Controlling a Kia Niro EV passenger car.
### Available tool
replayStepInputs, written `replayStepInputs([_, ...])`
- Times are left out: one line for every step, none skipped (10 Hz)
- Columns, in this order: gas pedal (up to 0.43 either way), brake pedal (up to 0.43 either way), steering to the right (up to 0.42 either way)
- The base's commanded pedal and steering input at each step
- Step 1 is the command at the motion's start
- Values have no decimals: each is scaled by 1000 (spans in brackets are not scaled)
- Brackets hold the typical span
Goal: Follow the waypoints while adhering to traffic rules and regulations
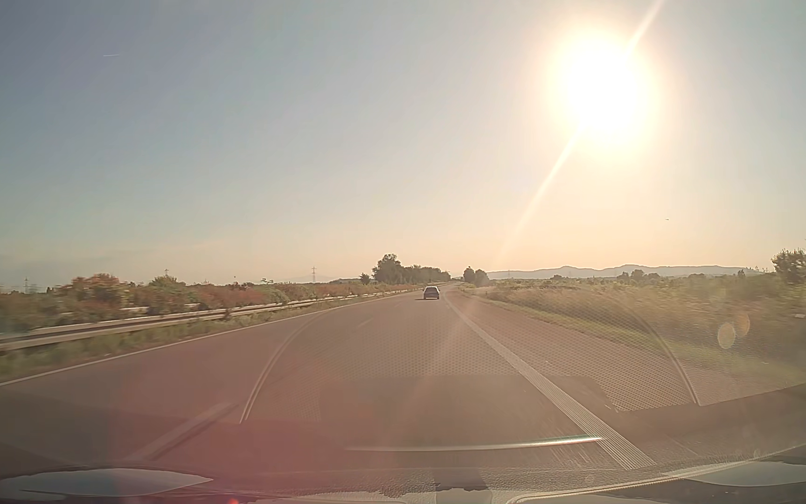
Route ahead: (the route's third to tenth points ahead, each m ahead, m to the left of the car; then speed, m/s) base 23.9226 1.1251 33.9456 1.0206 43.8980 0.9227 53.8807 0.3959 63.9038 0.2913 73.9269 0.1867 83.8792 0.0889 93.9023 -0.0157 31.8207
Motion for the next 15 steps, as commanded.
replayStepInputs([280,0,3])
replayStepInputs([280,0,3])
replayStepInputs([280,0,3])
replayStepInputs([287,0,3])
replayStepInputs([287,0,3])
replayStepInputs([287,0,4])
replayStepInputs([287,0,4])
replayStepInputs([287,0,5])
replayStepInputs([287,0,5])
replayStepInputs([299,0,5])
replayStepInputs([299,0,4])
replayStepInputs([299,0,4])
replayStepInputs([299,0,4])
replayStepInputs([299,0,3])
replayStepInputs([299,0,3])
